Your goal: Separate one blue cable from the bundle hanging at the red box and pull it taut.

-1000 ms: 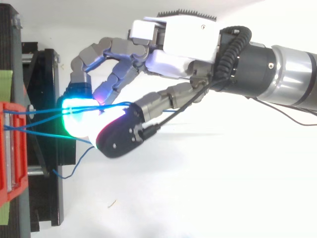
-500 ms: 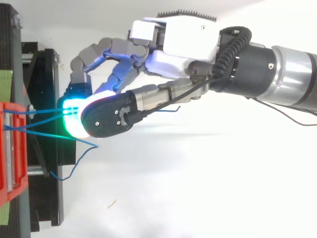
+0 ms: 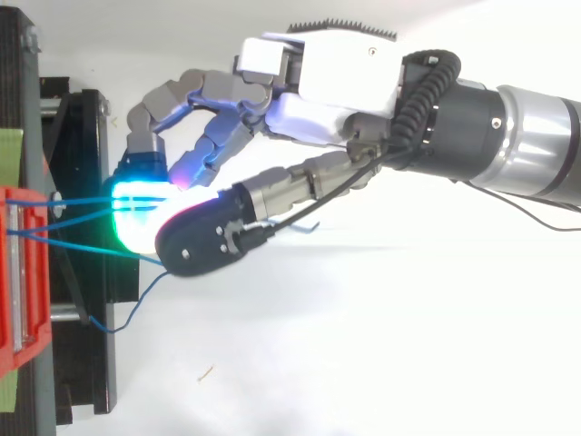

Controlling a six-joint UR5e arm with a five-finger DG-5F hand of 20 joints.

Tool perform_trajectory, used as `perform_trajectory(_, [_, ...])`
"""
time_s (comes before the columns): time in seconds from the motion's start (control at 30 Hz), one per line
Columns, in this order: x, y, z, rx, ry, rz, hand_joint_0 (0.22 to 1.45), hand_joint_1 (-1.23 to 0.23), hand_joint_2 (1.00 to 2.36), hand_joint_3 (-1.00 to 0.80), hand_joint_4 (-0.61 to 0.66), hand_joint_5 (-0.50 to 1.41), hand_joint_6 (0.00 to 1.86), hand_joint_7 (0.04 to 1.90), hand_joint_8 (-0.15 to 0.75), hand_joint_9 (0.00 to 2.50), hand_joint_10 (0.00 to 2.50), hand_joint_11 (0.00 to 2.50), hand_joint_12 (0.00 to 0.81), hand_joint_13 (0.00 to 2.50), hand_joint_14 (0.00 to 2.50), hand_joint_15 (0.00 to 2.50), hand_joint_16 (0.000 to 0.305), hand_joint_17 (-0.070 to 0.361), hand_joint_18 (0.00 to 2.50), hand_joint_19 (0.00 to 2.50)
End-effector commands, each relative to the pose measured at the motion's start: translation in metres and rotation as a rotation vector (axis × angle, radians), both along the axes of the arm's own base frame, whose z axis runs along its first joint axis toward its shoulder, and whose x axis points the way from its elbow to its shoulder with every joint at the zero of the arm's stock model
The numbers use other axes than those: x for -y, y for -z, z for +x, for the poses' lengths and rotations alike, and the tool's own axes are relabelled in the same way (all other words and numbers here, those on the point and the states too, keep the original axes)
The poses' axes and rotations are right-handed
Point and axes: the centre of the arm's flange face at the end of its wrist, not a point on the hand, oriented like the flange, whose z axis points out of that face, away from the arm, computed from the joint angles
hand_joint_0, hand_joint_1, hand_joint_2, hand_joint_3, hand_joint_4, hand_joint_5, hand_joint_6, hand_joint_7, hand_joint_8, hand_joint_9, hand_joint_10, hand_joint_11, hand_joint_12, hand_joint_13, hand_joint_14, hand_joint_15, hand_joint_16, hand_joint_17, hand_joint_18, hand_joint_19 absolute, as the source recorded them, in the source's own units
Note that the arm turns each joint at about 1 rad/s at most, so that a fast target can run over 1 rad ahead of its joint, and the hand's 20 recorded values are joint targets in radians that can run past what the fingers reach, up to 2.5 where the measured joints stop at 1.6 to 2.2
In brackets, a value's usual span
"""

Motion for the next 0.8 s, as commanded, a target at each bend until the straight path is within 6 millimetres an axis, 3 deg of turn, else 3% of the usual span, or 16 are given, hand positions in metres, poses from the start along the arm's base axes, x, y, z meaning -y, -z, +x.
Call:
perform_trajectory(0.0, [-0.0007, -0.0001, 0.0001, 0.001, -0.001, 0.0, 0.71, -0.9, 1.0, -0.47, 0.2, -0.2, 0.92, 1.05, 0.367, 0.83, 0.02, 0.87, 0.413, 0.81, 0.02, 0.45, 0.049, 0.111, 0.8, 0.33])
perform_trajectory(0.07, [-0.0007, 0.0001, 0.0, -0.001, -0.001, 0.0, 0.61, -0.8, 1.0, -0.5, 0.19, -0.19, 0.91, 1.03, 0.368, 0.84, 0.02, 0.84, 0.411, 0.81, 0.02, 0.45, 0.049, 0.11, 0.8, 0.35])
perform_trajectory(0.23, [-0.0007, -0.0001, 0.0001, 0.001, -0.001, 0.0, 0.56, -0.62, 1.0, -0.5, 0.19, -0.18, 0.89, 1.05, 0.375, 0.88, 0.02, 0.83, 0.413, 0.83, 0.01, 0.45, 0.05, 0.113, 0.82, 0.37])
perform_trajectory(0.43, [-0.0007, 0.0001, 0.0, -0.001, -0.001, 0.0, 0.6, -0.46, 1.0, -0.5, 0.18, -0.17, 0.88, 1.08, 0.381, 0.93, 0.01, 0.81, 0.409, 0.85, 0.01, 0.45, 0.049, 0.111, 0.84, 0.4])
perform_trajectory(0.63, [-0.0007, -0.0001, 0.0001, 0.001, -0.001, 0.0, 0.6, -0.66, 1.01, -0.18, 0.2, -0.18, 0.9, 1.07, 0.419, 0.93, 0.01, 0.84, 0.449, 0.87, 0.01, 0.44, 0.057, 0.129, 0.9, 0.37])
perform_trajectory(0.77, [-0.0007, -0.0001, 0.0001, 0.001, -0.001, 0.0, 0.63, -0.78, 1.01, -0.13, 0.17, -0.2, 0.92, 1.06, 0.403, 0.87, 0.01, 0.86, 0.441, 0.84, 0.01, 0.46, 0.056, 0.126, 0.88, 0.37])
